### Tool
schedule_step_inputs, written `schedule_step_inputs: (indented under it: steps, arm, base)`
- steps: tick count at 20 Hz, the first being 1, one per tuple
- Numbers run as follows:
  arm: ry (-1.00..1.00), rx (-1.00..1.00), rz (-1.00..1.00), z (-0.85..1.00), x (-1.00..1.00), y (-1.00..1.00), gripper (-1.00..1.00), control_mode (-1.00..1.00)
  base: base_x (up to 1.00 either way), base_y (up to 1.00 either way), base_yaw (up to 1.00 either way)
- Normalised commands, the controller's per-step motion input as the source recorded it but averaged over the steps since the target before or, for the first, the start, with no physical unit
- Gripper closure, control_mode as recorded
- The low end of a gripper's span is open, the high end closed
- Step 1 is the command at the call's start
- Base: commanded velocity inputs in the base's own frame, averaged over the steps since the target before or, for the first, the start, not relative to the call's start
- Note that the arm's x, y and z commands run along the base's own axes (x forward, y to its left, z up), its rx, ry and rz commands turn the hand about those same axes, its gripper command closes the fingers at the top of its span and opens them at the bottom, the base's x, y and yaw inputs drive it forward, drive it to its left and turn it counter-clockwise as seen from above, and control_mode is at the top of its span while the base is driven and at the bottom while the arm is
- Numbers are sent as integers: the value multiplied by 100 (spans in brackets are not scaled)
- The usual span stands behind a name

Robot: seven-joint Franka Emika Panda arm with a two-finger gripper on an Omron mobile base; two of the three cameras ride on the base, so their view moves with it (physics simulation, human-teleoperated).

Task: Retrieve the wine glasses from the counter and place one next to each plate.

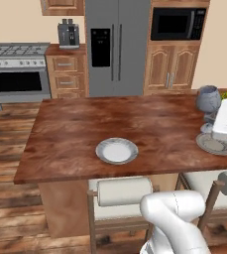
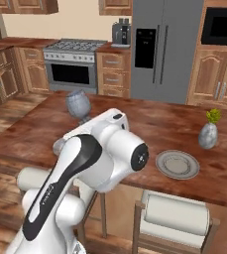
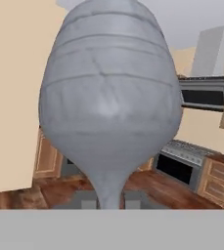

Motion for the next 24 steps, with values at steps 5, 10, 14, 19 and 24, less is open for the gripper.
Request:
schedule_step_inputs:
  steps: [5, 10, 14, 19, 24]
  arm:
    - [14, -8, 4, -19, 68, 21, 100, -100]
    - [6, -11, 13, -37, 38, 4, 100, -100]
    - [0, -14, 22, -46, 24, 0, 100, -100]
    - [-6, -12, 27, -46, 13, 0, 100, -100]
    - [-7, -14, 22, -29, 16, 0, 100, -100]
  base:
    - [0, 0, 0]
    - [0, 0, 0]
    - [0, 0, 0]
    - [0, 0, 0]
    - [0, 0, 0]
